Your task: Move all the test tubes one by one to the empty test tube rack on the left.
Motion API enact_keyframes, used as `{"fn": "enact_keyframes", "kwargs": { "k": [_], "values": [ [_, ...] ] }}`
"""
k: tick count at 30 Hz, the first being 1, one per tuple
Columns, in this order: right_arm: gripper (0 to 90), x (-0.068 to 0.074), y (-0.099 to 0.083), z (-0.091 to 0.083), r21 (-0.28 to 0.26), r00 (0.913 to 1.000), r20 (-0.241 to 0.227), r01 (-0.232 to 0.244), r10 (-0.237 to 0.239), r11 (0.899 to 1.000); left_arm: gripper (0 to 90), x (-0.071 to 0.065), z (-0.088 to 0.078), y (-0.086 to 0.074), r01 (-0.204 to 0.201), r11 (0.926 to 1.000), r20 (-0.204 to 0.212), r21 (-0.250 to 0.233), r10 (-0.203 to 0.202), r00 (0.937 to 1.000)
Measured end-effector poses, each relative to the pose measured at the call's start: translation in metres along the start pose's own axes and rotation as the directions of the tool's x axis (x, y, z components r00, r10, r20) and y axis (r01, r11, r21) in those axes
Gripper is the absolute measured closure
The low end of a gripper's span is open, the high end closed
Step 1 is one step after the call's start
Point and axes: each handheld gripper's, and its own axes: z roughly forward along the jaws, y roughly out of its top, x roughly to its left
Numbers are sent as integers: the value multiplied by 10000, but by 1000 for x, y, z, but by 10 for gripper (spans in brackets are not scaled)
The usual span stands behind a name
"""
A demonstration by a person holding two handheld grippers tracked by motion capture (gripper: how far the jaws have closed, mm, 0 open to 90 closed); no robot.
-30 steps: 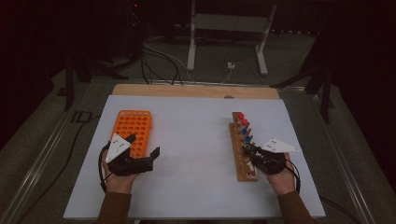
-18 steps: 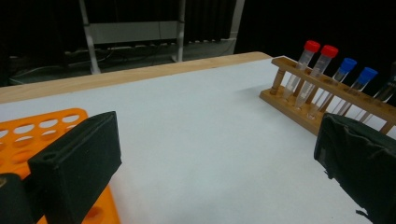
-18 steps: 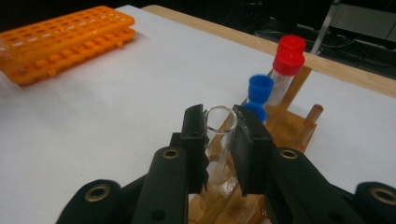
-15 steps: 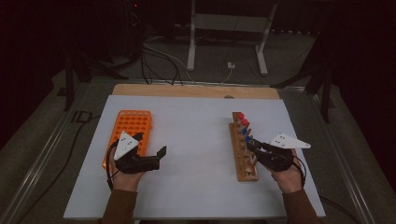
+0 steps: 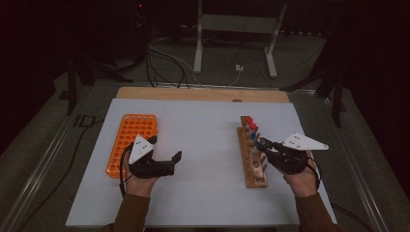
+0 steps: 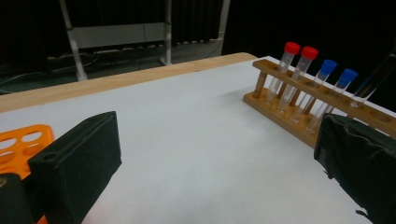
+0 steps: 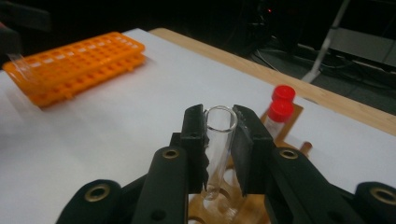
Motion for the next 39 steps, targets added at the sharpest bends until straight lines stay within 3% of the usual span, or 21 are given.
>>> {"fn": "enact_keyframes", "kwargs": {
  "k": [10,26,33,39],
  "values": [
    [759,11,4,10,15,9991,-414,60,-59,10000,13,-16,14,1,-178,9998,452,7,177,9988],
    [758,39,9,39,244,9904,-1371,227,-191,9994,17,-49,39,-2,-637,9978,1210,190,610,9908],
    [759,50,11,48,308,9851,-1702,298,-241,9991,58,-66,47,1,-961,9951,1588,235,912,9831],
    [758,57,12,55,357,9809,-1934,288,-214,9989,96,-79,58,0,-1363,9888,2151,612,1202,9692]
  ]
}}
